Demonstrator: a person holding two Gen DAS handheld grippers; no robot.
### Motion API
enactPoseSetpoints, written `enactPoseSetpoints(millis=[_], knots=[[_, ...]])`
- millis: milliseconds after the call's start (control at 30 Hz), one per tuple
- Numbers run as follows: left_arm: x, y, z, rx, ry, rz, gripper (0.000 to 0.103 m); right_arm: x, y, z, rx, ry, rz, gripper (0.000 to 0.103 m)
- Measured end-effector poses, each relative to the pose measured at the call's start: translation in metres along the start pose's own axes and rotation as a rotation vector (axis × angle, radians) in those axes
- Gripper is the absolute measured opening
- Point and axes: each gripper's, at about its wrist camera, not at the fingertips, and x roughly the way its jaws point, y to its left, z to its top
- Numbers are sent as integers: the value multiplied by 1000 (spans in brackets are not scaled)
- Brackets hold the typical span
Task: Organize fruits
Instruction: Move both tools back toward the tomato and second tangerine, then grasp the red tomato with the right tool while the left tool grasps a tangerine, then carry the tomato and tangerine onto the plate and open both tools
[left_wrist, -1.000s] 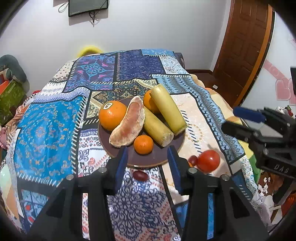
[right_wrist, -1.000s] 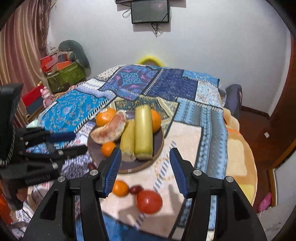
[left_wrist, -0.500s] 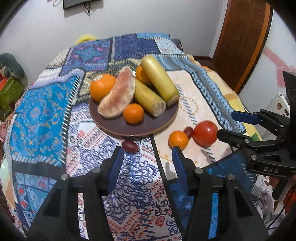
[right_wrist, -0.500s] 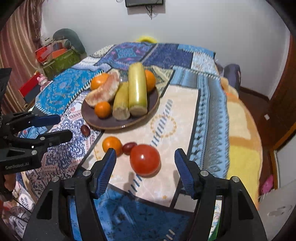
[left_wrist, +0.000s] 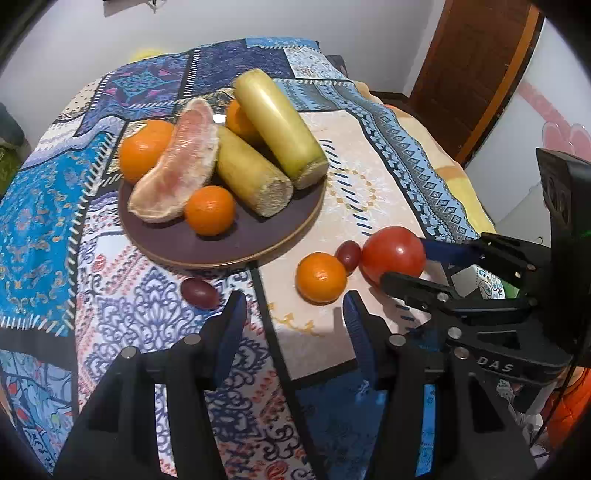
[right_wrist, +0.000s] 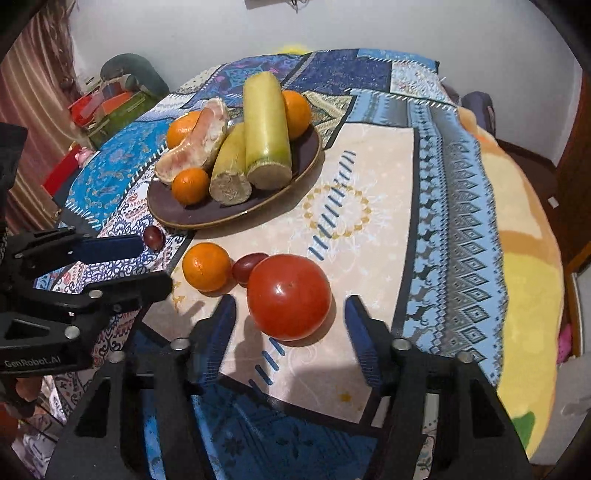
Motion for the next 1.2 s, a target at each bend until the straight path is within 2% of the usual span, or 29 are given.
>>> enactPoseSetpoints(millis=[33, 300, 600, 733, 933, 1200], knots=[[2, -2, 1, 2, 2, -1, 54, 1, 0, 0, -2, 3, 6, 44], [17, -16, 7, 36, 5, -3, 54, -3, -7, -4, 4, -19, 33, 40], [30, -24, 10, 66, -2, 15, 34, -16, -22, -2, 25, -47, 0, 40], [27, -22, 9, 64, -11, 7, 34, -19, -21, 1, 26, -58, -1, 40], [3, -5, 6, 35, -60, 8, 34, -24, -10, 11, 8, -81, 9, 40], [-26, 38, 10, -46, -132, 54, 34, -24, 15, 30, -35, -112, 33, 40]])
